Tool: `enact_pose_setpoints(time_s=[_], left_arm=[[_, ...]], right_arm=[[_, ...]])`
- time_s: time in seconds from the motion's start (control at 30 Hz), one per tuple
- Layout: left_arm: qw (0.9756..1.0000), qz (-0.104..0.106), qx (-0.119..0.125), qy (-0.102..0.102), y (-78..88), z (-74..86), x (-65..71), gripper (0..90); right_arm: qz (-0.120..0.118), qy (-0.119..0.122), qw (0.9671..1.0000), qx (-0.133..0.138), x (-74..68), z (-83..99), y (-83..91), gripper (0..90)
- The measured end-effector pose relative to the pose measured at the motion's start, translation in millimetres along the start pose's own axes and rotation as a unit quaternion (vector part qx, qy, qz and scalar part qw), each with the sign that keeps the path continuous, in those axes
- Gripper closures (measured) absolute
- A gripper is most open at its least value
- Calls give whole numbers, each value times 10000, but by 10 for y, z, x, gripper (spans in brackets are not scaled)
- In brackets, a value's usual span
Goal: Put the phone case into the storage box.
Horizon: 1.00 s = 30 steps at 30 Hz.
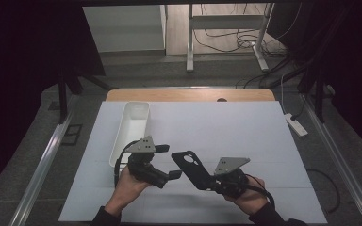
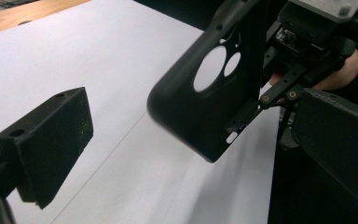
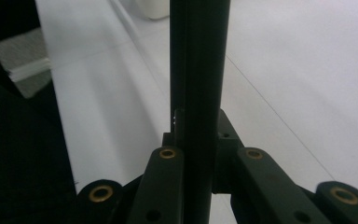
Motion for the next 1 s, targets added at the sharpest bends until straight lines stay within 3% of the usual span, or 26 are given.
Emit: enact_pose_setpoints(time_s=[0.2,0.5,0.6,0.63,0.67,0.77,1.0], left_arm=[[10000,6,18,-76,22,15,5,0],[10000,-65,-15,27,10,17,15,30],[10000,-65,-38,17,20,19,23,173],[10000,-8,-23,22,30,23,24,173],[10000,28,-8,55,33,25,23,255],[9999,119,35,98,48,28,21,390],[9993,328,113,161,69,18,21,599]], right_arm=[[-461,-251,9984,197,66,42,61,848],[-694,-309,9966,321,63,71,88,848],[-684,-282,9968,317,58,78,88,848],[-684,-276,9968,318,54,79,88,848],[-680,-270,9968,328,52,79,89,848],[-682,-252,9967,367,48,76,93,848],[-702,-211,9966,375,32,74,82,848]])
Point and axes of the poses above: each handheld gripper's, and its own axes: y roughly backward along the jaws, z roughly out of its underside, x roughly to its right, the point moved 3 cm from there along -y, roughly forward along the jaws, and after that the axes turned 10 degrees about z, right-handed, at the moved point
